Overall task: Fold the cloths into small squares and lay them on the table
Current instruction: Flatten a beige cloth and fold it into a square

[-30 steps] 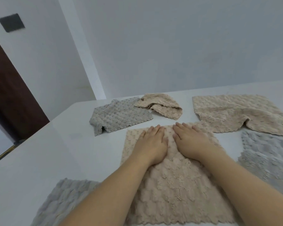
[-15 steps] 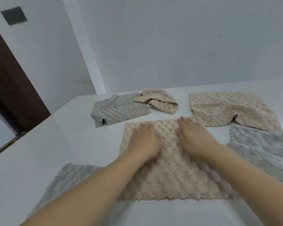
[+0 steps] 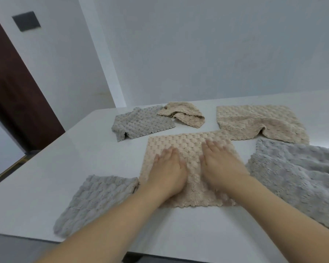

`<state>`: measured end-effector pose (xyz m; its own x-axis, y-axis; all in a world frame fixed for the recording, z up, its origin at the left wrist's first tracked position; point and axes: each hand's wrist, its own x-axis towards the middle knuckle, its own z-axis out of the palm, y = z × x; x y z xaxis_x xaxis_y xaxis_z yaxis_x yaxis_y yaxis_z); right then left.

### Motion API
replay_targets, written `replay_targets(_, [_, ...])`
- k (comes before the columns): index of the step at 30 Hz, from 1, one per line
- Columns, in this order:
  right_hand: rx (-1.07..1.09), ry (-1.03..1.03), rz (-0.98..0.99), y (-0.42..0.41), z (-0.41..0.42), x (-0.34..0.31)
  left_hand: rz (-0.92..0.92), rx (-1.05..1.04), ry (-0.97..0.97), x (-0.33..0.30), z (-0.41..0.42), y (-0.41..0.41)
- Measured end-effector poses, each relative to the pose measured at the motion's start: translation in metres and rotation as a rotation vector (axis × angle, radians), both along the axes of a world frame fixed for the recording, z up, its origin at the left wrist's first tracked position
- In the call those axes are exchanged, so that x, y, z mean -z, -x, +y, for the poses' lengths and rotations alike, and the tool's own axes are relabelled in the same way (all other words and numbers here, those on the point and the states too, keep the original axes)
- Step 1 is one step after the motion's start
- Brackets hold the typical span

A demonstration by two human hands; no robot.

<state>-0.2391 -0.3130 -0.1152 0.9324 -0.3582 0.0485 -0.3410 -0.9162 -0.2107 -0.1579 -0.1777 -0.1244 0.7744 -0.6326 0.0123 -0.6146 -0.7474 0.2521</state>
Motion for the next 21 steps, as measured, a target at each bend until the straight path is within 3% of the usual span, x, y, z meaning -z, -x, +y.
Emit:
replay_targets(3, [-0.072, 0.003, 0.050, 0.021, 0.014, 0.016, -0.056, 0.092, -0.086, 0.012, 0.022, 0.027])
replay_targets(9, [0.053, 0.005, 0.146, 0.034, -0.010, 0.016, 0.026, 0.009, -0.138, 0.011, 0.042, 0.024])
replay_targets(16, [-0.044, 0.007, -0.019, -0.014, -0.021, -0.021, -0.114, 0.092, 0.055, -0.059, 0.015, -0.023])
replay_targets(21, [-0.083, 0.016, -0.002, -0.070, -0.037, -0.026, -0.084, 0.076, 0.108, -0.061, -0.023, -0.082])
